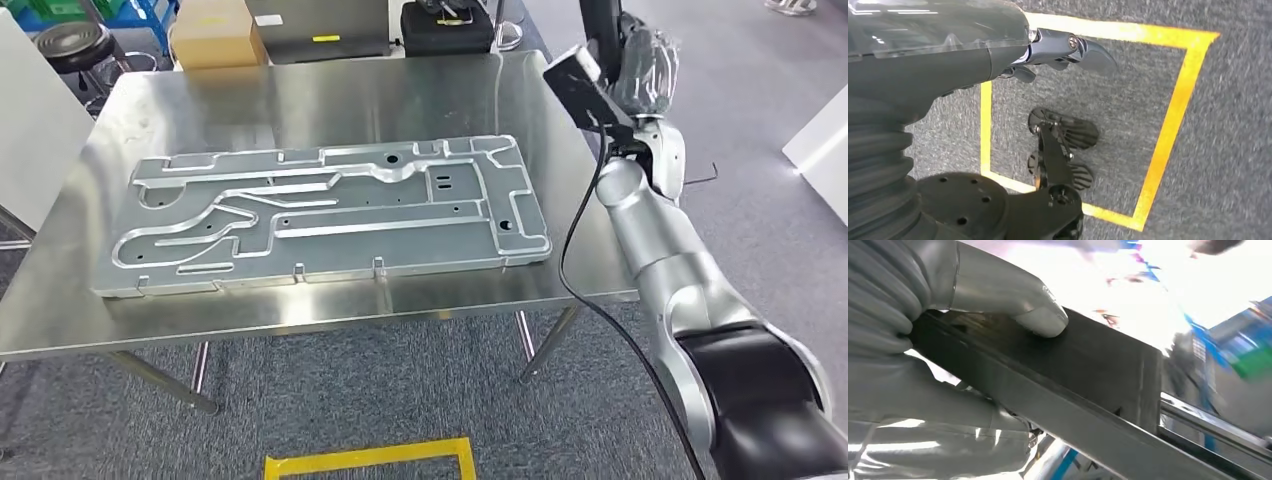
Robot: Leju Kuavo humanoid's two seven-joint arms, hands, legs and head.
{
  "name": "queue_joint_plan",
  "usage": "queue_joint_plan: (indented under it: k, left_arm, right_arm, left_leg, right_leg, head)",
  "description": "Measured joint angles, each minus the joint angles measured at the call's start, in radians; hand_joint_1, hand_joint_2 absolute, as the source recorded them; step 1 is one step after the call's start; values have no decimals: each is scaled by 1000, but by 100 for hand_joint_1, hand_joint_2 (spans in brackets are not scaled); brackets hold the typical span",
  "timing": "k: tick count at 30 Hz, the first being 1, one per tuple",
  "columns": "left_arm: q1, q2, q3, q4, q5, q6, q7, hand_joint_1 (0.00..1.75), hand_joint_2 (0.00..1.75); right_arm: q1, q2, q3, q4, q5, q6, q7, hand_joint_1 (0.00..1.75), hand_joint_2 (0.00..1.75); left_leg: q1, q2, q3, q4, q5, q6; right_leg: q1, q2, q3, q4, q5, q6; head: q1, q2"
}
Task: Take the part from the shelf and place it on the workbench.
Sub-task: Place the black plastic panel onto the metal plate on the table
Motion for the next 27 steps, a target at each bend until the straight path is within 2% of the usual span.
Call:
queue_joint_plan:
  k: [2,4,7,8,9,10,12,13,14,17,19,20,22,23,24,25,27]
  left_arm:
    - [-4,1,-4,0,-3,-1,0,0,175]
    - [-6,2,-8,0,-4,-2,-1,0,175]
    - [-12,2,-11,0,-5,-5,-3,0,175]
    - [-13,2,-13,0,-5,-6,-4,0,175]
    - [-15,2,-15,0,-5,-7,-5,0,175]
    - [-16,2,-16,0,-5,-8,-6,0,175]
    - [-18,4,-19,0,-5,-9,-8,0,175]
    - [-19,5,-20,0,-7,-9,-10,0,175]
    - [-18,5,-21,0,-10,-9,-13,0,175]
    - [-16,7,-26,0,-22,-6,-21,0,175]
    - [-19,8,-31,0,-31,-1,-26,0,175]
    - [-22,8,-35,0,-35,3,-28,0,175]
    - [-29,9,-44,0,-43,10,-30,0,175]
    - [-31,9,-47,0,-47,14,-32,0,175]
    - [-32,9,-50,0,-49,16,-33,0,175]
    - [-32,10,-52,0,-53,18,-35,0,175]
    - [-32,9,-58,0,-60,23,-40,0,175]
  right_arm:
    - [-33,7,49,81,114,20,60,175,175]
    - [-62,22,99,144,210,61,103,175,175]
    - [-98,61,189,227,368,173,140,175,175]
    - [-103,76,223,254,418,221,146,175,175]
    - [-104,91,255,278,458,263,148,175,175]
    - [-104,105,285,299,492,297,150,175,175]
    - [-103,130,336,332,538,332,147,175,175]
    - [-104,140,356,346,554,338,141,175,175]
    - [-104,149,374,358,569,341,132,175,175]
    - [-99,169,424,386,603,339,99,175,175]
    - [-93,179,446,397,610,329,71,175,175]
    - [-88,182,453,402,611,319,55,175,175]
    - [-68,188,463,412,610,295,31,175,175]
    - [-53,191,467,417,608,284,21,175,175]
    - [-36,193,469,422,603,274,12,175,175]
    - [-20,196,470,426,597,265,5,175,175]
    - [5,200,470,433,579,241,-5,175,175]
  left_leg:
    - [0,0,0,1,-4,-11]
    - [1,3,-19,47,-32,-23]
    - [6,6,-117,236,-105,-36]
    - [6,6,-143,278,-109,-37]
    - [7,6,-152,281,-95,-38]
    - [7,6,-142,246,-63,-36]
    - [5,6,-85,106,13,-28]
    - [3,6,-61,48,35,-22]
    - [2,6,-46,13,45,-18]
    - [3,6,-40,-5,41,-5]
    - [8,7,-33,-12,42,4]
    - [9,8,-29,-15,41,9]
    - [9,7,-25,-15,38,15]
    - [9,6,-22,-15,36,16]
    - [9,5,-19,-14,33,16]
    - [10,3,-15,-13,30,14]
    - [9,1,-9,-8,21,8]
  right_leg:
    - [-3,0,4,-8,-2,-10]
    - [-7,-1,11,-14,-3,-22]
    - [-5,1,19,-15,-8,-33]
    - [-4,2,23,-14,-11,-35]
    - [-3,3,27,-14,-14,-35]
    - [-3,4,32,-13,-18,-34]
    - [0,4,37,-10,-26,-30]
    - [2,3,36,-8,-29,-27]
    - [4,2,35,-7,-32,-24]
    - [5,2,34,-7,-36,-11]
    - [4,2,18,31,-62,-2]
    - [2,2,-5,79,-87,2]
    - [-2,2,-71,209,-140,9]
    - [-5,1,-99,257,-149,11]
    - [-7,1,-111,269,-139,12]
    - [-9,1,-104,242,-111,12]
    - [-9,-1,-50,111,-37,7]
  head:
    - [0,0]
    - [0,0]
    - [0,0]
    - [0,0]
    - [0,0]
    - [0,0]
    - [0,0]
    - [0,0]
    - [0,0]
    - [0,0]
    - [0,0]
    - [0,0]
    - [0,0]
    - [0,0]
    - [0,0]
    - [0,0]
    - [0,0]
